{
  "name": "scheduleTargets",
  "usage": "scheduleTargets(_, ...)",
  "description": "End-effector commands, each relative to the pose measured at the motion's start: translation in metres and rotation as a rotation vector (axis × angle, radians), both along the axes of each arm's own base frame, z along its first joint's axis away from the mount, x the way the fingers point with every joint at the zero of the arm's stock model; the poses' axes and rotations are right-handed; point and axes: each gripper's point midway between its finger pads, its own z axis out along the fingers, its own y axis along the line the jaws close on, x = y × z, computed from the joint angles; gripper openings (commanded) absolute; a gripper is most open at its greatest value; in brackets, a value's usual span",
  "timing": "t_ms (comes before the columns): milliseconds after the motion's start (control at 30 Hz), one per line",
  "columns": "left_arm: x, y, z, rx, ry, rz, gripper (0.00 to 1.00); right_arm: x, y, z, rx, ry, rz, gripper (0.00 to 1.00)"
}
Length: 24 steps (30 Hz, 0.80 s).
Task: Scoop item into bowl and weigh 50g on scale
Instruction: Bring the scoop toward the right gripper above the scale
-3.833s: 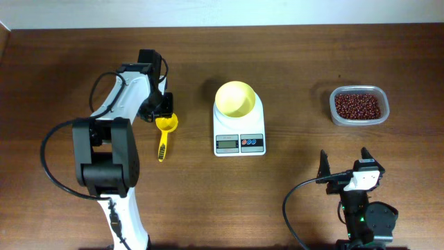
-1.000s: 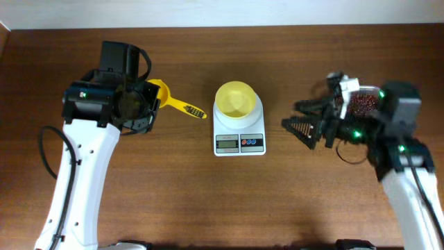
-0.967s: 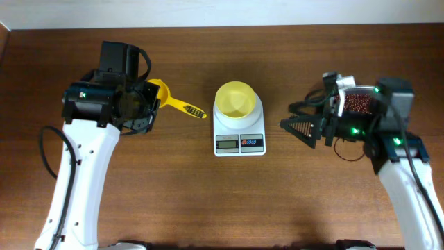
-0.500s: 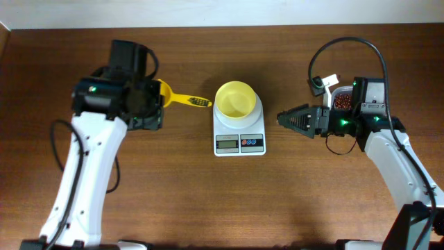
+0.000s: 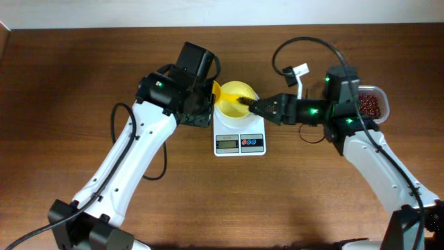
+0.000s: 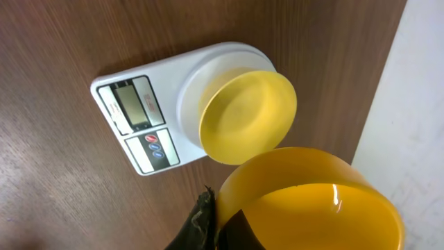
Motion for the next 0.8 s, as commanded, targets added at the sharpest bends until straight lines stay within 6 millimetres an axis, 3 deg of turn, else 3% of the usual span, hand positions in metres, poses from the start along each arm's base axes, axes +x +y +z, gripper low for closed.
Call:
scheduleTargets(0,0.001,-0.003,-0.001,-0.009,0.008,0.032,0.00,0.011,0.013,0.003,-0.019,0.018,-0.063,0.93)
scheduleTargets(33,0.001,-0.003,0.000,-0.013,0.010,0.035,0.00,0.011,0.018,0.006,-0.014,0.007,-0.062,0.92)
scheduleTargets(133,-0.001,-0.006,0.000,-0.034,0.020,0.035,0.00,0.012,0.031,0.010,-0.014,-0.025,-0.068,0.76)
scheduleTargets(200,-0.001,-0.007,0.000,-0.038,0.022,0.033,0.00,0.011,0.033,0.010,-0.016,-0.028,-0.067,0.57)
scheduleTargets(333,-0.002,-0.011,0.000,-0.061,0.031,0.029,0.00,0.011,0.033,0.010,-0.016,-0.028,-0.067,0.33)
scheduleTargets(667,-0.006,-0.018,0.000,-0.062,0.035,0.008,0.00,0.013,0.034,0.015,-0.007,-0.057,-0.068,0.33)
scheduleTargets(767,-0.007,-0.020,0.000,-0.061,0.035,0.002,0.00,0.013,0.034,0.015,-0.007,-0.057,-0.067,0.17)
